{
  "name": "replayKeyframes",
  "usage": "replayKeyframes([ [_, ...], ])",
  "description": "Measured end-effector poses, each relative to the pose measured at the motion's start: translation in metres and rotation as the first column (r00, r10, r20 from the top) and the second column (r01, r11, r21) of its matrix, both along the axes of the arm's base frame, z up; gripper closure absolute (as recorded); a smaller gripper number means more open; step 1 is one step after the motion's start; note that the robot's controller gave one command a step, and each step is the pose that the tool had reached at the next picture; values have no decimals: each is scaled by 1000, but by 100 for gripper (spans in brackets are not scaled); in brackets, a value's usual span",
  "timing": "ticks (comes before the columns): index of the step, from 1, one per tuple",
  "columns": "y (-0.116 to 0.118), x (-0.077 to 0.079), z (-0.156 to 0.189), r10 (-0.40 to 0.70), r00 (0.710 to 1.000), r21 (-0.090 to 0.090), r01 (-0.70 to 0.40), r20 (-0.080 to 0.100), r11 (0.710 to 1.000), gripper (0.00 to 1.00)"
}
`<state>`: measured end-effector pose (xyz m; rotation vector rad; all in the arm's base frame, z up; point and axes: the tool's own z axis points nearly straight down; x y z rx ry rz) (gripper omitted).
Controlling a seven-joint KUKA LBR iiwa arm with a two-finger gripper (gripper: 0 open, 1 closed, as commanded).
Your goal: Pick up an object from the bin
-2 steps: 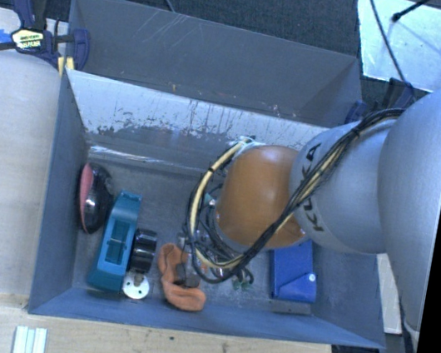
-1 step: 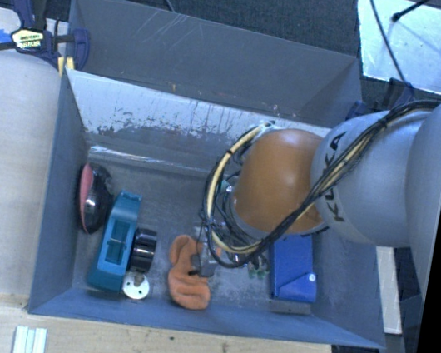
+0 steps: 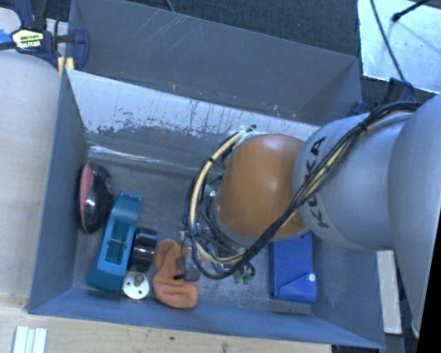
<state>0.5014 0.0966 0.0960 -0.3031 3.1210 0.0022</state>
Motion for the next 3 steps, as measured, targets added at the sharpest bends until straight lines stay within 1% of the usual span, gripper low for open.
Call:
replayKeyframes([
  [1, 12, -1, -24, 42, 999, -2, -42, -5, 999, 100],
  [2, -2, 20, -25, 13, 1000, 0, -13, -4, 1000, 100],
  [3, 1, -8, 18, 26, 1000, -3, -26, -11, 1000, 100],
])
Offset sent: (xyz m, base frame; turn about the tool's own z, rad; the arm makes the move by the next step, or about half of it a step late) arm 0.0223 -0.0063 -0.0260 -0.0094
